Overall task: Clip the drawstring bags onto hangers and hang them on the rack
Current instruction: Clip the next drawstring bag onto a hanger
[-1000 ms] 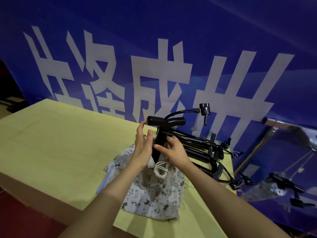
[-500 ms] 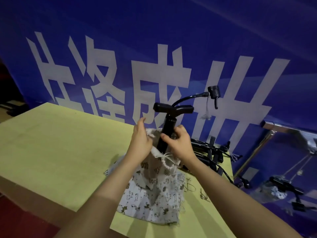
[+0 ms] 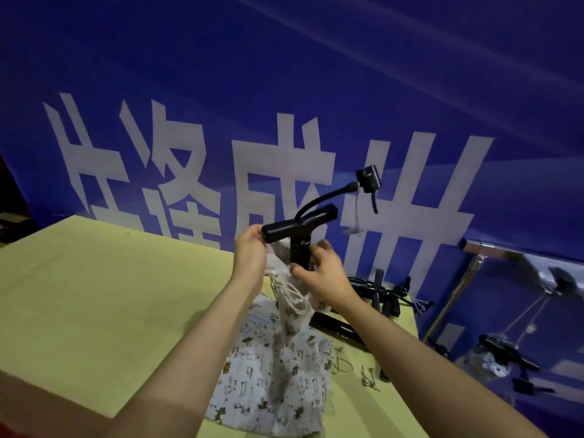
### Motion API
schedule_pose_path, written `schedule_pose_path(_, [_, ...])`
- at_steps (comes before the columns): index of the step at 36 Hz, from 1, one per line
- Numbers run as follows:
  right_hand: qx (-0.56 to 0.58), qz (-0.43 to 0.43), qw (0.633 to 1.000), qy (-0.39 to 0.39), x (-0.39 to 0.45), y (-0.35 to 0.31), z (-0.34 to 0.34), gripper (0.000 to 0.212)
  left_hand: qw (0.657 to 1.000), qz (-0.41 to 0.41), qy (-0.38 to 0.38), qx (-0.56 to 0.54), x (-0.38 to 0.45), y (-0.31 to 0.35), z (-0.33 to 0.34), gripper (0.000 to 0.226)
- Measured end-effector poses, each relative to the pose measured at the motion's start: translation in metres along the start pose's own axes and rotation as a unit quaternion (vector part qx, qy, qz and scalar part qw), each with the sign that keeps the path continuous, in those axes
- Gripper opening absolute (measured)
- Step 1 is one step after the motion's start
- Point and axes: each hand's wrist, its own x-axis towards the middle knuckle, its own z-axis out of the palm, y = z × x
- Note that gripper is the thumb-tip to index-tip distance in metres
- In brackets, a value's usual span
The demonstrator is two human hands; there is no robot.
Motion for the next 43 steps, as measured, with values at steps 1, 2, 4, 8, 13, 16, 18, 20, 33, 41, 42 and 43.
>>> schedule_pose_path(1, [-0.005, 0.002, 1.0, -0.002, -0.001, 0.002, 0.001, 0.038, 0.999, -0.016, -0.011, -0.037, -0.001, -0.001, -0.003, 0.03])
schedule_pose_path(2, [-0.009, 0.005, 1.0, -0.004, -0.002, 0.004, 0.002, 0.039, 0.996, -0.027, -0.036, -0.073, -0.004, -0.002, -0.006, 0.04])
schedule_pose_path(4, [-0.025, 0.009, 1.0, -0.008, -0.004, 0.009, 0.006, 0.041, 0.987, -0.022, -0.109, -0.116, -0.009, -0.01, -0.012, 0.056])
schedule_pose_path(8, [-0.08, 0.009, 0.997, -0.022, -0.009, 0.016, 0.015, 0.034, 0.988, 0.045, -0.141, 0.033, -0.017, -0.022, -0.013, 0.042])
schedule_pose_path(13, [-0.111, 0.028, 0.992, -0.053, -0.011, 0.024, 0.024, 0.037, 0.985, 0.109, -0.057, 0.124, -0.018, -0.03, -0.009, 0.01])
schedule_pose_path(16, [-0.085, 0.041, 0.992, -0.085, -0.015, 0.032, 0.024, 0.041, 0.967, 0.13, -0.048, 0.213, -0.015, -0.042, -0.011, 0.014])
schedule_pose_path(18, [-0.077, 0.026, 0.992, -0.1, -0.017, 0.036, 0.023, 0.041, 0.957, 0.146, -0.044, 0.246, -0.018, -0.042, -0.01, 0.018])
schedule_pose_path(20, [-0.091, 0.006, 0.992, -0.085, -0.019, 0.04, 0.022, 0.041, 0.95, 0.153, -0.037, 0.269, -0.017, -0.042, -0.008, 0.023])
schedule_pose_path(33, [-0.229, -0.193, 0.95, -0.09, -0.033, 0.02, 0.027, 0.059, 0.94, 0.157, -0.021, 0.303, -0.004, -0.035, 0.0, 0.024])
schedule_pose_path(41, [-0.218, -0.11, 0.965, -0.091, -0.031, 0.022, 0.038, 0.011, 0.925, 0.175, -0.024, 0.338, 0.0, -0.036, -0.005, 0.024])
schedule_pose_path(42, [-0.174, -0.091, 0.977, -0.086, -0.032, 0.022, 0.036, 0.009, 0.917, 0.184, -0.018, 0.355, 0.0, -0.036, -0.006, 0.026])
schedule_pose_path(43, [-0.124, -0.066, 0.987, -0.073, -0.032, 0.022, 0.034, 0.007, 0.908, 0.198, -0.011, 0.37, 0.001, -0.035, -0.008, 0.027])
